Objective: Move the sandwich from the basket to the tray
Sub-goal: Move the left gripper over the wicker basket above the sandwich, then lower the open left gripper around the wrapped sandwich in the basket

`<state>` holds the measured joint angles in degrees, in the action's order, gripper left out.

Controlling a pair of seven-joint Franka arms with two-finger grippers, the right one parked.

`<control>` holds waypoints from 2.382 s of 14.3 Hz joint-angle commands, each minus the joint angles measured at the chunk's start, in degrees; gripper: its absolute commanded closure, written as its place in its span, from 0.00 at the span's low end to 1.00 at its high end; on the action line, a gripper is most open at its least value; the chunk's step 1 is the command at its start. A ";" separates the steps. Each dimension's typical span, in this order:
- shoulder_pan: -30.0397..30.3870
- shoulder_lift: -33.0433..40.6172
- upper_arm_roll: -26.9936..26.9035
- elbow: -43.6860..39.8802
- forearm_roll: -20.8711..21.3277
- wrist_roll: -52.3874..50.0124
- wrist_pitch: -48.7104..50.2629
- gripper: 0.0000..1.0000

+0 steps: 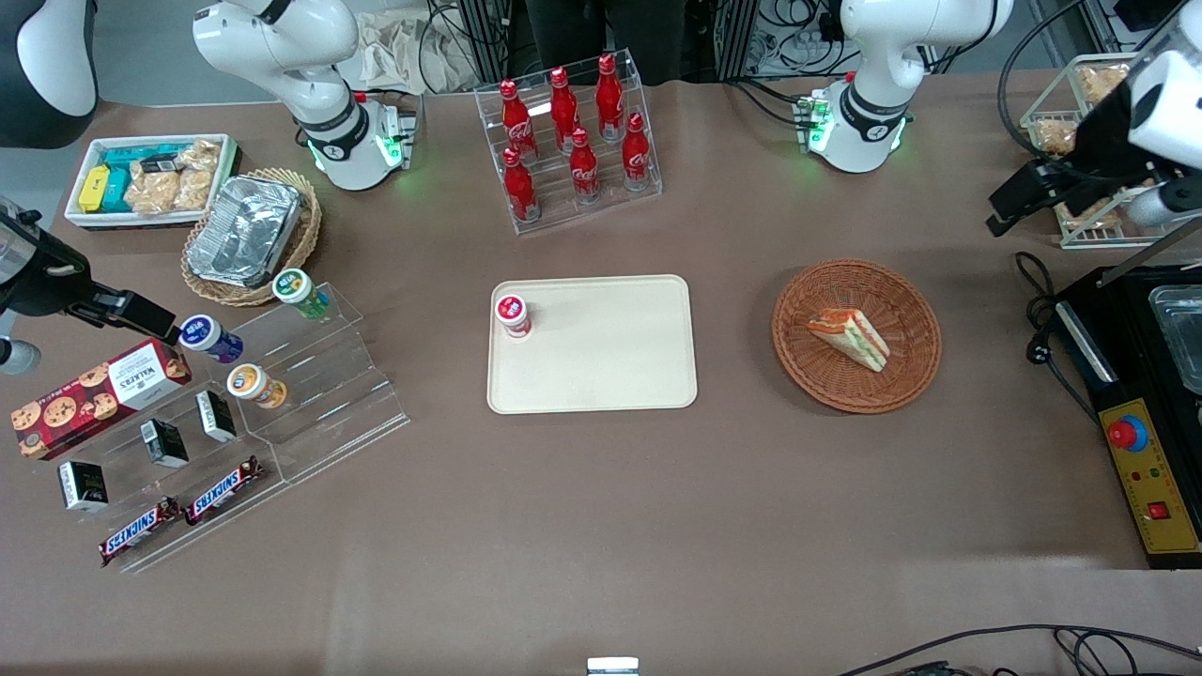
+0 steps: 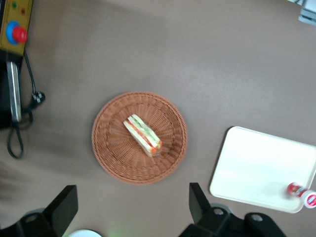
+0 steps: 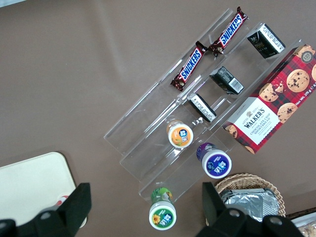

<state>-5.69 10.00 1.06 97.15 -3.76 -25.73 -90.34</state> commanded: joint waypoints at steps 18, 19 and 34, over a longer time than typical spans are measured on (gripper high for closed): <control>-5.21 -6.91 0.09 23.69 0.42 -34.38 -23.47 0.01; -5.21 -8.84 0.09 23.61 0.07 -36.31 -24.53 0.01; -8.29 -17.56 -0.18 35.12 2.35 -44.67 -46.60 0.01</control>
<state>-13.21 -8.72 1.39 131.30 -2.97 -68.56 -135.93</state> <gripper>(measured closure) 0.004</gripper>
